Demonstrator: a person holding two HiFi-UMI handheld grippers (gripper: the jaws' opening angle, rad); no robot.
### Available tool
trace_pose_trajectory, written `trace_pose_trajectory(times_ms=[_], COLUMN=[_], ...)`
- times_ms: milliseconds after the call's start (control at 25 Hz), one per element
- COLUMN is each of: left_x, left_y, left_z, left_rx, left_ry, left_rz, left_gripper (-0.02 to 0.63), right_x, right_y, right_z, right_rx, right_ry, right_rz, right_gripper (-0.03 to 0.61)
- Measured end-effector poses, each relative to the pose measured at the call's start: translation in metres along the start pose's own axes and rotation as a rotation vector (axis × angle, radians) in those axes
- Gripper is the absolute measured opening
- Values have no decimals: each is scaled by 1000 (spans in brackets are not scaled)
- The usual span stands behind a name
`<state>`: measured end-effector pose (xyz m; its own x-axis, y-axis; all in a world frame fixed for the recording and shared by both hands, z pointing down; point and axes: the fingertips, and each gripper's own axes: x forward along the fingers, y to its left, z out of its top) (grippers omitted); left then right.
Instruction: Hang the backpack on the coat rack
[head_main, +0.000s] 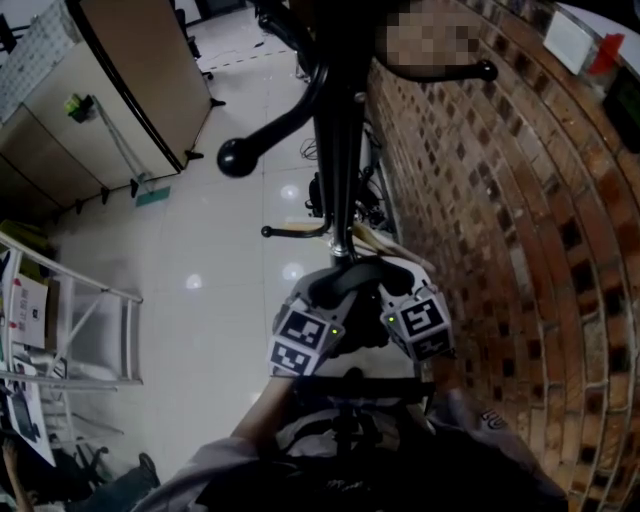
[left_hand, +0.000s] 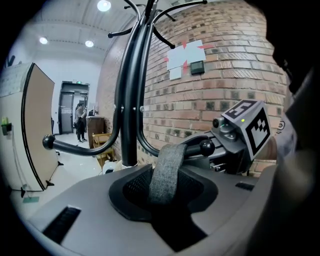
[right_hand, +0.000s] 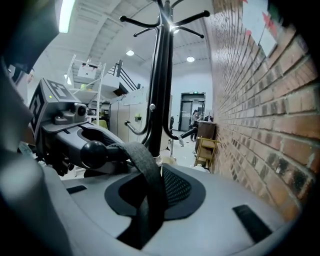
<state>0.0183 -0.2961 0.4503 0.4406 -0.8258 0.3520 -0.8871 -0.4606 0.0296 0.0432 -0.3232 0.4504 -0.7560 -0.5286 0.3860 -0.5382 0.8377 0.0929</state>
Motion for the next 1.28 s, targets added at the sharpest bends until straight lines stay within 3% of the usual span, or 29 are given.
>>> trace_pose_trajectory(times_ms=[160,400,680,800,1040,1080,1160,1280], left_x=[6,11,7,-3,-32,-37,-46,-53], left_y=[5,5,3,3,12,13,17,22], left_z=[-1,0,-4,-5,-24,-25,-26,-27], left_rx=[-25,24,7,12,-4,-25,-46,-30], left_ry=[-2,-18,-21,-25,-25,-32,-36,-34], left_rz=[2,-3,-9,-24,-84,-96,-120,-168], left_gripper=[137,137,141,153,153,149,50,8], right_x=[10,13,7,-5,-35,-39,-47,-56], right_y=[-4,-3,-2,-2,7,9,15,29], right_z=[-4,-7,-12,-12,-24,-26,-28,-30], right_rx=[15,35,56,150,354,383,429,468], right_ry=[4,-29,-24,-33,-99,-111,-131,-144], right_rz=[8,6,-79,-129,-221,-249,-306,-375], right_gripper=[81,84,89,161,160,144,117,40])
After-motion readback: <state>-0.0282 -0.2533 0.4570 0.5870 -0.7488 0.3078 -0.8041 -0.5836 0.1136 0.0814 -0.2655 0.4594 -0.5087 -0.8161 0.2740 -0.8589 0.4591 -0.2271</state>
